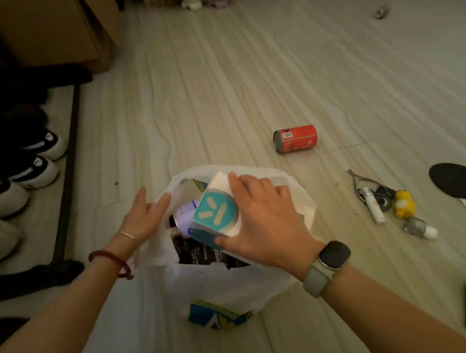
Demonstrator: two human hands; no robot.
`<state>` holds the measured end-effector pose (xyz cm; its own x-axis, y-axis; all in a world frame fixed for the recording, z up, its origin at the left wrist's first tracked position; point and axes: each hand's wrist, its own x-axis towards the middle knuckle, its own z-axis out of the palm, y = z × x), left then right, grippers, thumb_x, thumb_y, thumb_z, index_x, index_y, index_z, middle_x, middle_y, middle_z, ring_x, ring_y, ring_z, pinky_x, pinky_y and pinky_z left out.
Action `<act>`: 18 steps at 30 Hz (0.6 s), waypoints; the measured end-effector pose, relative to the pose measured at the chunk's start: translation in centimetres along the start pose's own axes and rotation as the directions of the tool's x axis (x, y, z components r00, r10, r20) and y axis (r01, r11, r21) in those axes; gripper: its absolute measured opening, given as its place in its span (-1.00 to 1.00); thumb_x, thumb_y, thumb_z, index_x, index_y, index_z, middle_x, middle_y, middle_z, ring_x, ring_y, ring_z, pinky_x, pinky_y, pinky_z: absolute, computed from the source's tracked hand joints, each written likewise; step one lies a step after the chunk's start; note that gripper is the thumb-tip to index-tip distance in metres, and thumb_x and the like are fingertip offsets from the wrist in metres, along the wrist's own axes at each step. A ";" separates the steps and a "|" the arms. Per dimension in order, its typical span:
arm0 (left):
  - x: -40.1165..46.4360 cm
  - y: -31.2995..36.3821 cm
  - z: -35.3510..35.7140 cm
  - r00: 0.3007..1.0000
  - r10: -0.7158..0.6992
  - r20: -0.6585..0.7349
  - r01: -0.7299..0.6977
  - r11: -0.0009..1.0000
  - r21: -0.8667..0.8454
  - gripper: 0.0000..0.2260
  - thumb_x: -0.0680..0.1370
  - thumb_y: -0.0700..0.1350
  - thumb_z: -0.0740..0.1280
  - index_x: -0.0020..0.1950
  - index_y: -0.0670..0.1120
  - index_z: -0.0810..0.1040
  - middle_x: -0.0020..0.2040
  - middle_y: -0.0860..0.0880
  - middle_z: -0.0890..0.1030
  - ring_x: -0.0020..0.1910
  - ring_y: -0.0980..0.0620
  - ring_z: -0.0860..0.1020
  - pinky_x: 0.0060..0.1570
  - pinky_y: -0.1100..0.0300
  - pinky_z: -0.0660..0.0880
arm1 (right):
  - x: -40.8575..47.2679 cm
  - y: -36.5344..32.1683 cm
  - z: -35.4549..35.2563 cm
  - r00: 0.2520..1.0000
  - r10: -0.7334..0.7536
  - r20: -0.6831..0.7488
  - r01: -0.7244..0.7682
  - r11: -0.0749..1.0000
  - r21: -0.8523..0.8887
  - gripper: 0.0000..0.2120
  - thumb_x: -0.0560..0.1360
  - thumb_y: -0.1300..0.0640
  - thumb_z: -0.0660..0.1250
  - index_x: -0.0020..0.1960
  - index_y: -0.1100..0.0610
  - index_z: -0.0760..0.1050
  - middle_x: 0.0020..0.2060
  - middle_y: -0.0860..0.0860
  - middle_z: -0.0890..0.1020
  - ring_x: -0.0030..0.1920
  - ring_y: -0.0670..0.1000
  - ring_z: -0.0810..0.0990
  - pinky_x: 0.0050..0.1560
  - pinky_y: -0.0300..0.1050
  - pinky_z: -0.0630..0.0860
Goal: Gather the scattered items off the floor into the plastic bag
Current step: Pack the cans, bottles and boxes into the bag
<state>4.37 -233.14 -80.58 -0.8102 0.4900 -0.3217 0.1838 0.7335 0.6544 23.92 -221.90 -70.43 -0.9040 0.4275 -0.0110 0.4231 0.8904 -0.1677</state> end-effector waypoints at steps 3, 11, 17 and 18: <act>0.0 -0.5 -0.4 0.992 0.089 0.091 -0.081 0.993 -0.085 -0.60 0.46 0.14 0.29 -0.02 -0.21 0.57 -0.20 -0.18 0.58 -0.15 -0.13 0.56 -0.12 0.03 0.50 | 0.6 -0.1 2.0 0.997 -0.076 0.034 0.078 0.994 -0.076 -0.11 0.23 -0.30 0.39 0.36 0.20 0.27 0.20 0.16 0.49 0.14 0.19 0.49 0.06 0.12 0.38; -1.6 1.4 -3.1 0.933 0.277 -0.228 -0.331 0.910 -0.250 -0.86 0.54 -0.16 0.27 -0.18 -0.17 0.53 -0.38 -0.07 0.44 -0.39 0.07 0.36 -0.40 0.31 0.34 | 2.5 -0.9 4.3 0.897 -0.396 0.198 0.408 0.912 -0.026 -0.35 0.44 -0.11 0.30 0.44 0.02 0.14 0.43 0.04 0.26 0.44 0.09 0.16 0.39 0.23 0.02; -2.4 2.4 -3.5 0.926 0.279 -0.256 -0.337 0.915 -0.222 -0.88 0.54 -0.18 0.26 -0.19 -0.13 0.51 -0.38 -0.01 0.45 -0.38 0.09 0.38 -0.39 0.40 0.33 | 4.7 2.0 4.4 0.998 -0.052 -0.040 0.051 0.998 -0.041 -0.56 0.48 0.24 0.20 0.34 0.02 0.33 0.28 0.07 0.44 0.33 0.12 0.31 0.34 0.01 0.17; -2.6 2.5 -3.4 0.923 0.286 -0.259 -0.344 0.914 -0.216 -0.88 0.54 -0.17 0.26 -0.19 -0.13 0.51 -0.36 -0.02 0.47 -0.36 0.07 0.40 -0.36 0.37 0.36 | 4.4 2.4 4.5 0.999 -0.022 -0.044 0.019 0.998 -0.052 -0.59 0.47 0.24 0.22 0.31 0.05 0.37 0.24 0.09 0.47 0.28 0.13 0.36 0.29 0.02 0.25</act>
<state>5.06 -234.21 -75.72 -0.8392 0.5397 0.0676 0.3263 0.4001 0.8564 20.65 -218.58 -75.33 -0.9093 0.4147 0.0359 0.4083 0.9054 -0.1164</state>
